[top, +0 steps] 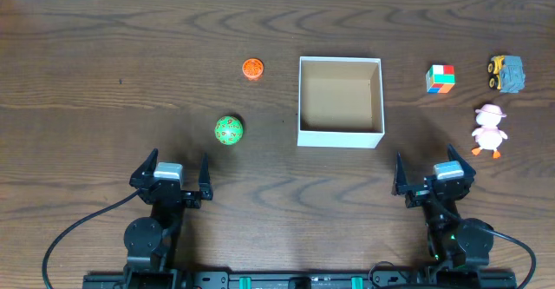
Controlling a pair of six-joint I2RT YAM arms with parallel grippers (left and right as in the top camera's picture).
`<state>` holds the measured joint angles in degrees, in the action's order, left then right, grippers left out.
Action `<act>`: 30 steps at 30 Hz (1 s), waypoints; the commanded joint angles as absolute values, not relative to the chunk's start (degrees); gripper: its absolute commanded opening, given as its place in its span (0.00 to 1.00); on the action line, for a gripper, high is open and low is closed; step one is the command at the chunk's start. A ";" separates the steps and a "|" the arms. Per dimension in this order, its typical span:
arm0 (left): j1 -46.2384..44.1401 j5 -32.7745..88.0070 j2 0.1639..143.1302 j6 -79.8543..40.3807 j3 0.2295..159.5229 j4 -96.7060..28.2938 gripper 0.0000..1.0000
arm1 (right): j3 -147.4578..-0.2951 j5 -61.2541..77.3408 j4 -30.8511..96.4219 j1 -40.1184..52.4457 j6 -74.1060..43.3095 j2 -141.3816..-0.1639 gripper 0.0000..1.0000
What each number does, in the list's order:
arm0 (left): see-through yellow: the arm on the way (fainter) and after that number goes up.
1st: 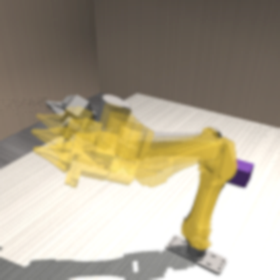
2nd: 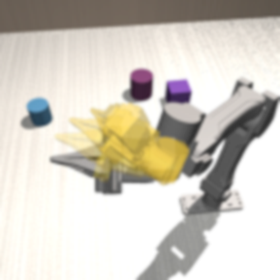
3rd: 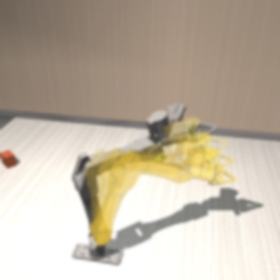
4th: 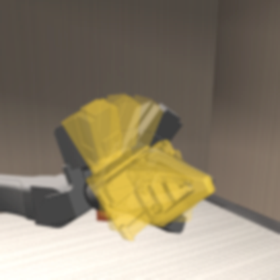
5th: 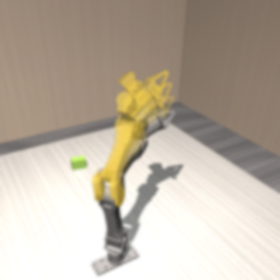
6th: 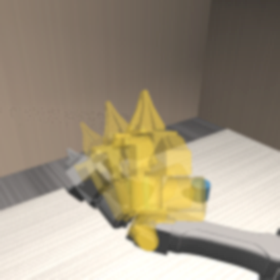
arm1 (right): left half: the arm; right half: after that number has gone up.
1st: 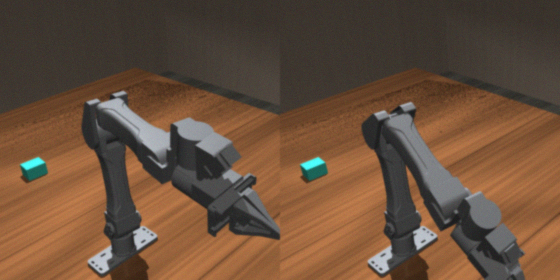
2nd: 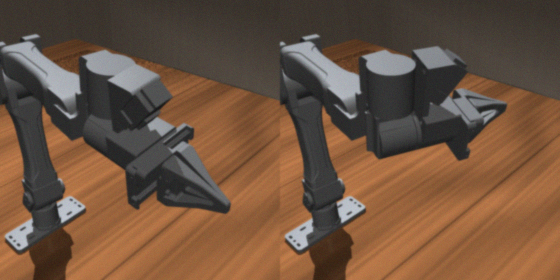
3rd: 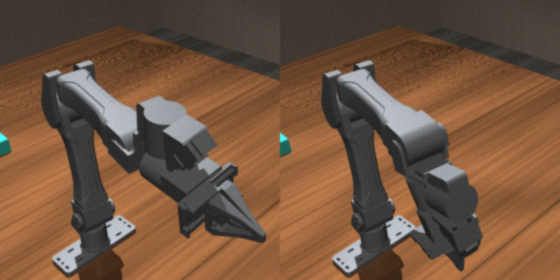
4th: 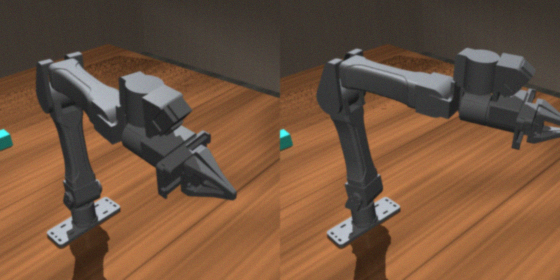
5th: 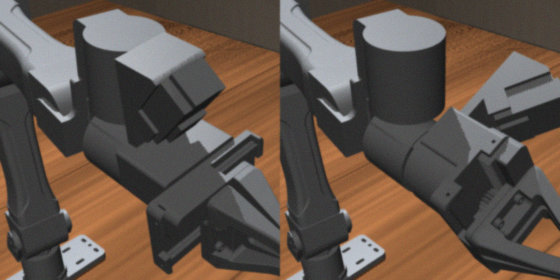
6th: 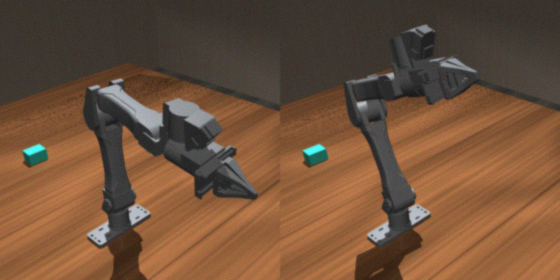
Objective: Pack container
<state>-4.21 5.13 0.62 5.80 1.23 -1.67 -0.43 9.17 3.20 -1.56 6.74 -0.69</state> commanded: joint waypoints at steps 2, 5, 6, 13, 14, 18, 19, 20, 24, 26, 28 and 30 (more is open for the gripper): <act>-3.92 5.34 0.23 5.30 0.23 -3.57 0.98 | -0.32 8.80 3.46 -1.10 7.38 -0.32 0.99; -3.92 5.34 0.23 5.30 0.23 -3.57 0.98 | -0.32 8.80 3.46 -1.10 7.38 -0.32 0.99; -3.92 5.34 0.23 5.30 0.23 -3.57 0.98 | -0.32 8.80 3.46 -1.10 7.38 -0.32 0.99; -3.92 5.34 0.23 5.30 0.23 -3.57 0.98 | -0.32 8.80 3.44 -1.10 7.38 -0.32 0.99; -3.92 5.34 0.23 5.30 0.23 -3.57 0.98 | -0.32 8.80 3.44 -1.10 7.38 -0.32 0.99; -3.92 5.34 0.23 5.30 0.23 -3.57 0.98 | -0.32 7.97 3.46 -1.10 7.44 -0.32 0.99; -3.92 5.34 0.23 5.30 0.23 -3.57 0.98 | -0.32 7.42 3.46 -1.10 7.42 -0.32 0.99; -3.92 5.34 0.23 5.30 0.23 -3.57 0.98 | -0.32 6.96 3.49 -1.10 7.42 -0.32 0.99; -3.92 5.34 0.23 5.30 0.23 -3.57 0.98 | -0.32 6.61 3.60 -1.10 7.40 -0.32 0.99; -3.92 5.34 0.23 5.30 0.23 -3.57 0.98 | -0.32 6.63 3.60 -1.10 7.38 -0.32 0.99; -3.92 5.34 0.23 5.30 0.23 -3.57 0.98 | -0.32 6.61 3.55 -1.10 7.40 -0.32 0.99; -3.92 5.34 0.23 5.30 0.23 -3.57 0.98 | -0.32 6.81 2.94 -1.10 7.31 -0.32 0.99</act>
<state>-4.21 5.15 0.62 5.80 1.23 -1.67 -0.43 7.49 3.18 -1.56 6.74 -0.69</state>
